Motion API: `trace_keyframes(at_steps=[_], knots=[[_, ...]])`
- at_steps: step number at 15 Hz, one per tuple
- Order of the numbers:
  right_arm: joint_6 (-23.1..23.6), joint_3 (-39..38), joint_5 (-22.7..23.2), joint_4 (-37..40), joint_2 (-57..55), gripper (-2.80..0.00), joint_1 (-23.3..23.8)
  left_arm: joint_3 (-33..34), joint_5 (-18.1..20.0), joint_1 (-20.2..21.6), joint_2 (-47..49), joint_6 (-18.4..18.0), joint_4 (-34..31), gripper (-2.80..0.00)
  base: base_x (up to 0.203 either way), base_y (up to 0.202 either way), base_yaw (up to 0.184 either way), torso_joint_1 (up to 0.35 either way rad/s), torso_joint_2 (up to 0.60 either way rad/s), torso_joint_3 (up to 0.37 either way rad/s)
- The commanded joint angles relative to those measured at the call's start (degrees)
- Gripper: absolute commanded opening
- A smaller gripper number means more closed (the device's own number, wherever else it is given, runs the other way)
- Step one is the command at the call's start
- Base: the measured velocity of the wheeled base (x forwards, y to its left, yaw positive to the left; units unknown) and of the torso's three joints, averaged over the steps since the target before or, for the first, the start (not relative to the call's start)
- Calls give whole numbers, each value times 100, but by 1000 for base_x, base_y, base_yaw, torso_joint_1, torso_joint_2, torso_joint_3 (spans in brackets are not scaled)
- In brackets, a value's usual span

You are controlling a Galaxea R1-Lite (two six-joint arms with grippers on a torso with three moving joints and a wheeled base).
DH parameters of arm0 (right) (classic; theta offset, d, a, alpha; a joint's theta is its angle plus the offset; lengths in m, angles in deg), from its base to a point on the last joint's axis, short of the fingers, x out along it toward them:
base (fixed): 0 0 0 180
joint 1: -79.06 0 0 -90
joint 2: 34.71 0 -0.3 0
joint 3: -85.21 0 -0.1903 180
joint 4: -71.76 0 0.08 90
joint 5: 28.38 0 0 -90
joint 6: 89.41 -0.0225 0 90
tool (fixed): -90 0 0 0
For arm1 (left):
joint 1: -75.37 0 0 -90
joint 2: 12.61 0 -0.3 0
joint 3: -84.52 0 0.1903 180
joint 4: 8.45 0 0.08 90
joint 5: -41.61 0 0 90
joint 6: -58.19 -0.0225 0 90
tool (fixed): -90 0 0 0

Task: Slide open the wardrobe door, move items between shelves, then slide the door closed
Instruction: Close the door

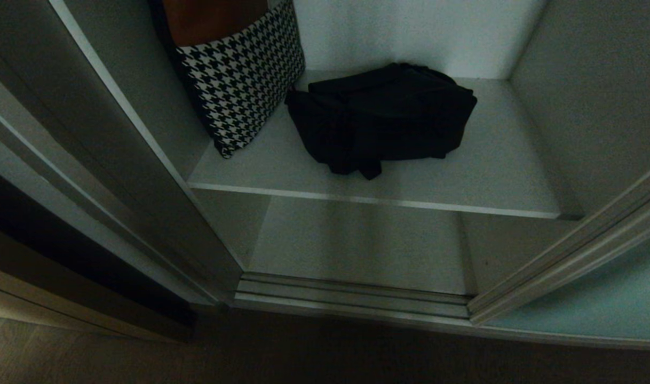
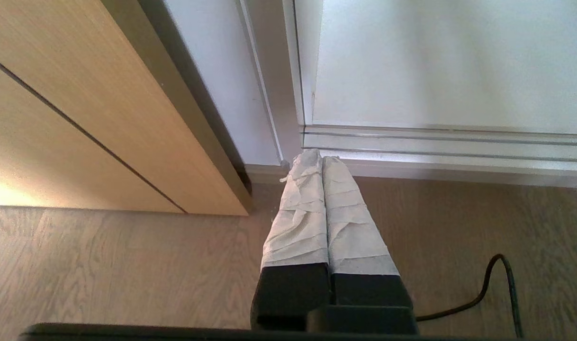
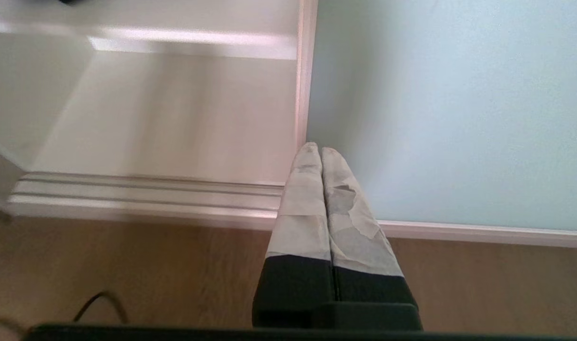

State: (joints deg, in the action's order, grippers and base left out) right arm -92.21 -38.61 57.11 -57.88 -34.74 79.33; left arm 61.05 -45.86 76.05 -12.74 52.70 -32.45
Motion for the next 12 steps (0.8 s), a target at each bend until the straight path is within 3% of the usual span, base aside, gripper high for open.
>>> trace_keyframes(at_steps=[1,4,12], knots=[[-1,1148,64,1547,-89,-280,0,1,2,2,22,-4,1,-280,0,0,0,0,0,0],[-259,2556,201,2764,-543,-280,-3,1,2,2,22,-4,1,-280,0,0,0,0,0,0],[-1801,5458,276,3191,-2704,-280,-418,1,2,2,22,-4,1,-280,0,0,0,0,0,0]])
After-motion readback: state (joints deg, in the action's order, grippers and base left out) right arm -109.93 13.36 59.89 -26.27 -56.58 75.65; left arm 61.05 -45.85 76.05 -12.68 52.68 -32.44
